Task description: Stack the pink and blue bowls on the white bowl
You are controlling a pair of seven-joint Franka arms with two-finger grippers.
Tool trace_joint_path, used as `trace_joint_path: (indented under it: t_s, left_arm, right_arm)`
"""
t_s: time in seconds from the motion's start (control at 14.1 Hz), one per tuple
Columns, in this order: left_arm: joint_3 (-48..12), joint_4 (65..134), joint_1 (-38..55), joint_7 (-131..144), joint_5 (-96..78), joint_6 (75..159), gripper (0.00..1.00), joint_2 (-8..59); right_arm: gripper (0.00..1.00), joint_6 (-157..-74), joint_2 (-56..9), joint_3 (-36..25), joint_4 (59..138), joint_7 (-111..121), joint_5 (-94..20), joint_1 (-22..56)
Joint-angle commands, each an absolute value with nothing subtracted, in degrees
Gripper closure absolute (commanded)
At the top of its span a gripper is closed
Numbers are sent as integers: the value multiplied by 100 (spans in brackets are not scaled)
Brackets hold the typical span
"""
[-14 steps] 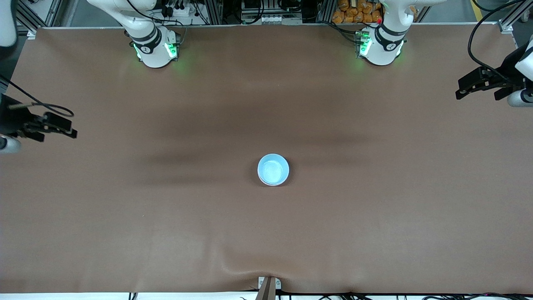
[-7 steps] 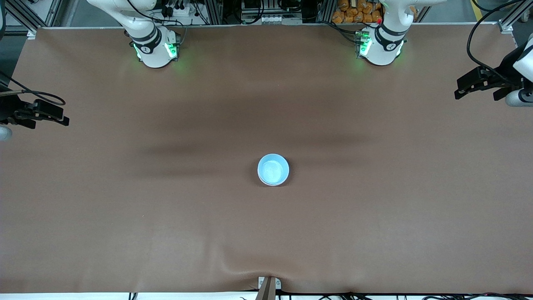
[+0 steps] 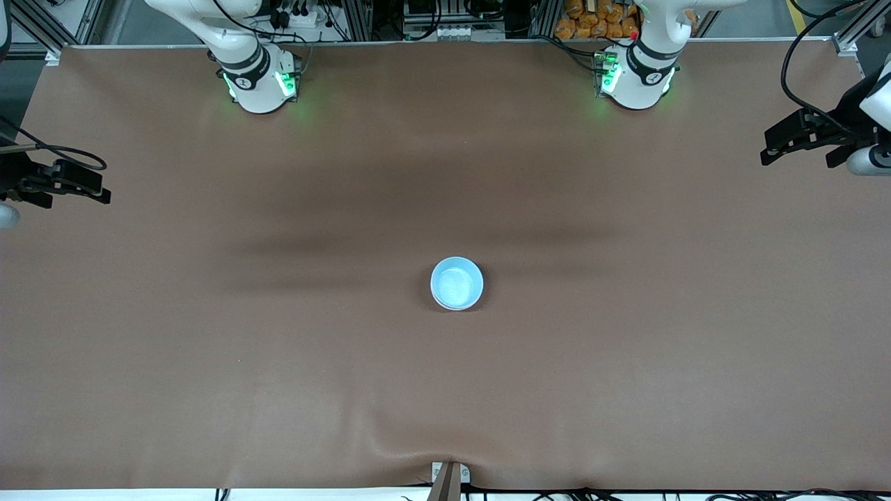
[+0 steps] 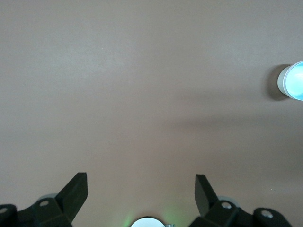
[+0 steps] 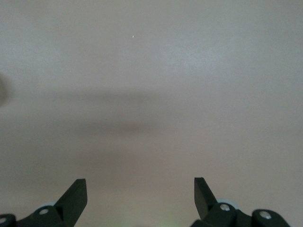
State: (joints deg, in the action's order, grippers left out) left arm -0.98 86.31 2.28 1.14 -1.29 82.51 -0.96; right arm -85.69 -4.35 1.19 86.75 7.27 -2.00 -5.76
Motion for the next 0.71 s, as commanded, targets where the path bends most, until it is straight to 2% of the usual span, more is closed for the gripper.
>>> trace_joint_path:
  t_s: [0.0,0.64]
  left_arm:
    - [-97,8543,246,44,-132,8244,0,-70]
    - [-97,8543,237,35,-141,8244,0,-35]
  right_arm:
    - [0,-8552,-290,88,8667,782,-132,-545]
    - [0,-8499,-316,105,8666,782,-141,-545]
